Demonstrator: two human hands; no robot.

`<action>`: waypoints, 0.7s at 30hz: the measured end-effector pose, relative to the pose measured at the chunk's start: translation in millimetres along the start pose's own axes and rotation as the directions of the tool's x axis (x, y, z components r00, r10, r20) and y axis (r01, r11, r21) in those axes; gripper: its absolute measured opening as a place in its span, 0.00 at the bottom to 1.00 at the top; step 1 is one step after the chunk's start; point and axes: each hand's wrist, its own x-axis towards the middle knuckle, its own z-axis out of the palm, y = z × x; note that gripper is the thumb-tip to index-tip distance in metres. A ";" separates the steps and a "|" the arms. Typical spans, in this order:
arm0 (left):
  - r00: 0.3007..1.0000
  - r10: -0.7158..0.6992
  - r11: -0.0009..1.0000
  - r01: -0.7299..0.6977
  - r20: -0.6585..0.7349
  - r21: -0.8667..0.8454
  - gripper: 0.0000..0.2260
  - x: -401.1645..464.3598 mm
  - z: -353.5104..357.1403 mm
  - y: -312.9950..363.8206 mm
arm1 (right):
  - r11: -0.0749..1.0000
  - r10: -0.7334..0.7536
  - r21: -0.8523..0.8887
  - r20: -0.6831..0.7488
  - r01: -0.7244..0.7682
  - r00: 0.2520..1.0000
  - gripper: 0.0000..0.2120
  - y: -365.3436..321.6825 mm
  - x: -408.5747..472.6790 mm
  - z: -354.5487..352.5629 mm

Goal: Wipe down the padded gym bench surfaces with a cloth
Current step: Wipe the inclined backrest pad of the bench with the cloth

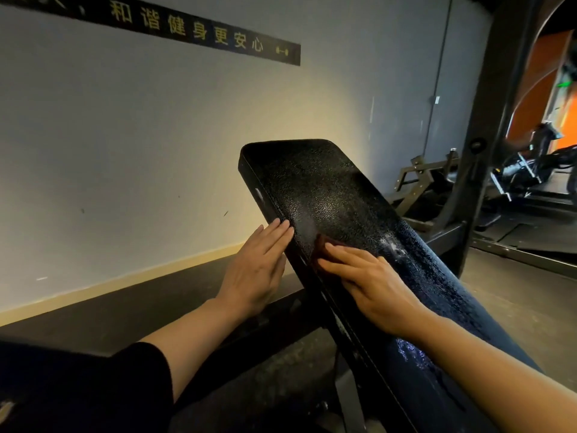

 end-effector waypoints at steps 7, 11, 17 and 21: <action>0.995 -0.077 0.997 0.079 -0.057 0.024 0.20 -0.1 2.8 14.9 | 0.979 0.199 -0.025 -0.067 -0.201 0.978 0.25 -23.8 81.5 0.2; 0.997 -0.076 0.997 0.076 0.009 0.012 0.22 -2.0 0.9 11.2 | 0.982 0.176 -0.051 -0.068 -0.180 0.982 0.25 -32.2 50.8 3.5; 0.994 -0.038 0.996 0.029 0.107 0.081 0.28 -1.6 -2.9 5.2 | 0.983 0.183 -0.004 -0.054 -0.184 0.982 0.26 -8.5 20.7 3.8; 0.994 -0.060 0.994 0.050 0.094 0.099 0.31 -7.0 -7.9 12.3 | 0.962 0.270 -0.002 -0.160 -0.274 0.949 0.25 -18.9 59.7 10.1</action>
